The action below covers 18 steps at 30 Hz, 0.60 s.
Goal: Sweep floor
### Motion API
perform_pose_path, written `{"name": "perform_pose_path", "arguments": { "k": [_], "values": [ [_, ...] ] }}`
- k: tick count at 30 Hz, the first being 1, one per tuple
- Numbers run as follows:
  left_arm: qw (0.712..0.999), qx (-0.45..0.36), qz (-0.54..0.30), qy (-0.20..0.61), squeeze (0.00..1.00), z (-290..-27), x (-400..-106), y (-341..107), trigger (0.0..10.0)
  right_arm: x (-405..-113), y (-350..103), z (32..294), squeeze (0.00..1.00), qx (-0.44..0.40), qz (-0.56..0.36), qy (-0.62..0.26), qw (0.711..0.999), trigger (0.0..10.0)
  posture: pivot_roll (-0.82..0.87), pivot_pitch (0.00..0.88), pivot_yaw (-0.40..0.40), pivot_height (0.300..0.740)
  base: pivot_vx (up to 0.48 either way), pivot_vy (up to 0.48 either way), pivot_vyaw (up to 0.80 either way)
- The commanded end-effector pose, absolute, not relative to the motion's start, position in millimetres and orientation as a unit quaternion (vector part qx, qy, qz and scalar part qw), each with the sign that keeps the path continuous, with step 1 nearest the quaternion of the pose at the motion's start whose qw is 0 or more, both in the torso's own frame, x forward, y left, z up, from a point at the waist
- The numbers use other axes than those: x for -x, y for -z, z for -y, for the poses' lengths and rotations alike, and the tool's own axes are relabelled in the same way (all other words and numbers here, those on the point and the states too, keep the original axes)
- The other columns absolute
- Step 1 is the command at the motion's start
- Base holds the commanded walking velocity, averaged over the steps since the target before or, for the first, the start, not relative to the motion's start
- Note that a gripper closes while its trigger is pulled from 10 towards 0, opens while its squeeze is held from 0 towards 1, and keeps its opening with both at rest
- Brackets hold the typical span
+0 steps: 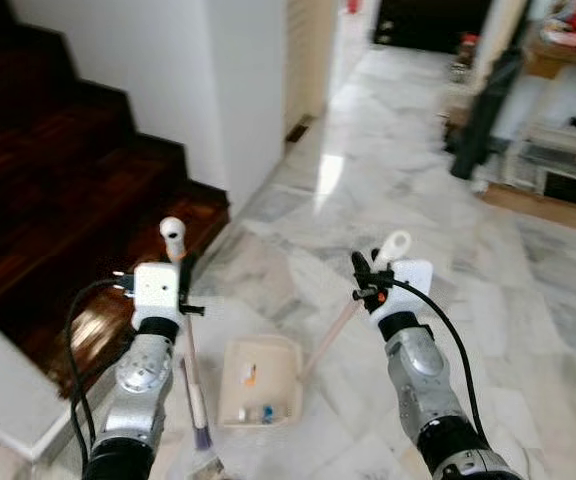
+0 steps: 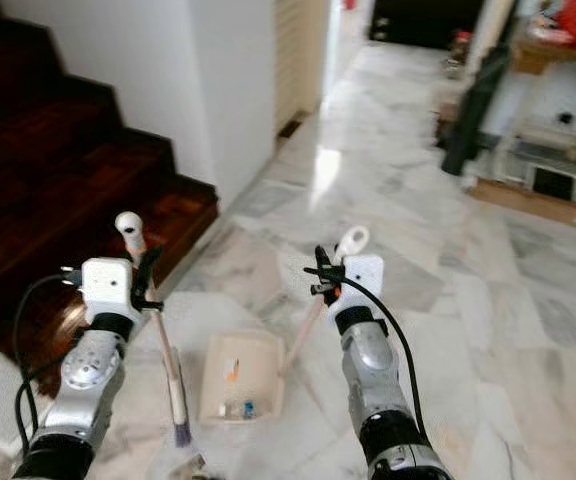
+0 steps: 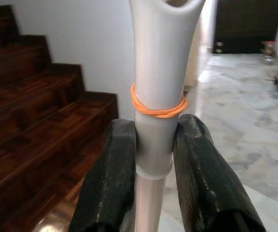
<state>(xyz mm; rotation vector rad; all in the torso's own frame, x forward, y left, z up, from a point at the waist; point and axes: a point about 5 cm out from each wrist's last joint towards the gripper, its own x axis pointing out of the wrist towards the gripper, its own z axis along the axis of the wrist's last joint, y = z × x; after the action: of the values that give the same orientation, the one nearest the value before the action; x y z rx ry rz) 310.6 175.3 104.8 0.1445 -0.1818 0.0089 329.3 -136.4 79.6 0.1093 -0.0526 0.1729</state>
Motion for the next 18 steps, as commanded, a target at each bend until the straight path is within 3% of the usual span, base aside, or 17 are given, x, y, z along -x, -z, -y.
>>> {"name": "perform_pose_path", "arguments": {
  "k": [1, 18],
  "values": [
    [0.991, -0.077, 0.113, -0.009, 0.00, -178.7, -311.7, -112.6, 10.0, -335.4, -94.1, 132.9, 0.00, -0.057, 0.057, -0.092, 0.993, 10.0, 0.04, 0.000, -0.060, 0.740, 0.000, 0.000, 0.80],
    [0.990, -0.082, 0.112, -0.005, 0.00, -176.8, -311.7, -113.0, 10.0, -334.6, -92.7, 131.7, 0.00, -0.058, 0.053, -0.094, 0.992, 10.0, 0.04, 0.000, -0.062, 0.740, 0.000, 0.000, 0.80]
  ]
}}
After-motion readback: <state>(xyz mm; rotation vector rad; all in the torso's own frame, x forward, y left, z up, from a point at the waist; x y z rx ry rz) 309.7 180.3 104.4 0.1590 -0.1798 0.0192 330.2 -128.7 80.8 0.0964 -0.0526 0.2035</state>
